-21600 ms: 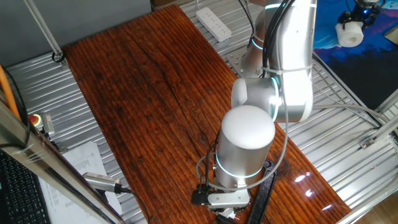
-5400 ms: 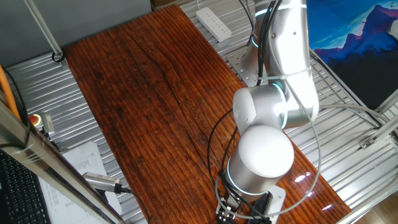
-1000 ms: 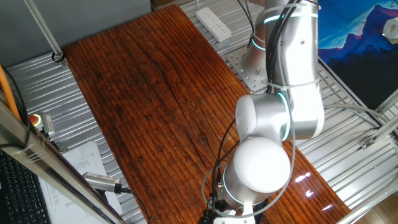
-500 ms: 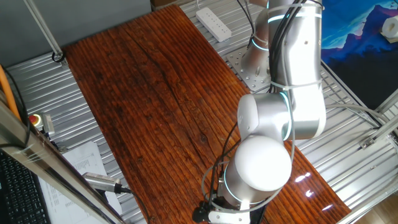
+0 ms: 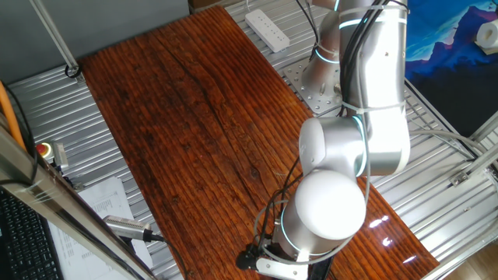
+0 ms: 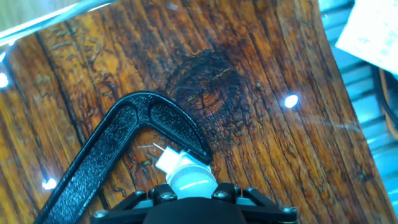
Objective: Install the light bulb by rotating it
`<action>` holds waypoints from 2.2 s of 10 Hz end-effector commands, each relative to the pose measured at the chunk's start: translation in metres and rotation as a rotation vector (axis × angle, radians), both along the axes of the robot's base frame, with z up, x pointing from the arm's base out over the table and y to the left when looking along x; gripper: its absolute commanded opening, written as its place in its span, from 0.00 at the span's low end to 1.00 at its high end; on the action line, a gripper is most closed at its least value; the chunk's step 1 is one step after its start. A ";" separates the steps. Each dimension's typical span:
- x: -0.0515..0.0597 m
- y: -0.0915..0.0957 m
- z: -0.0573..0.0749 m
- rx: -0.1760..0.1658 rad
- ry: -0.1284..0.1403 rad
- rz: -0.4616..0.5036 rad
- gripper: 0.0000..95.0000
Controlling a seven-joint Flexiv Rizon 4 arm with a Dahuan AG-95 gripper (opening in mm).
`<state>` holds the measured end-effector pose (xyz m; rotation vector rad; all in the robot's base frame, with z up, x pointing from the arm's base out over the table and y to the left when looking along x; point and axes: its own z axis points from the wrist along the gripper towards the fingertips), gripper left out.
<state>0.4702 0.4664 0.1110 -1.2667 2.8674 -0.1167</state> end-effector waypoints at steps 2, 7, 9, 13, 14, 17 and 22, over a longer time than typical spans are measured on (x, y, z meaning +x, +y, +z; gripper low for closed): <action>-0.001 -0.001 0.000 -0.003 -0.010 -0.088 0.00; -0.002 -0.002 0.000 0.001 -0.018 -0.251 0.00; -0.002 -0.002 -0.001 0.001 -0.020 -0.321 0.00; -0.002 -0.002 -0.001 0.004 -0.023 -0.424 0.00; -0.002 -0.002 -0.001 0.004 -0.024 -0.440 0.00; -0.002 -0.002 -0.001 0.013 -0.022 -0.543 0.00; -0.002 -0.002 -0.001 0.018 -0.029 -0.713 0.00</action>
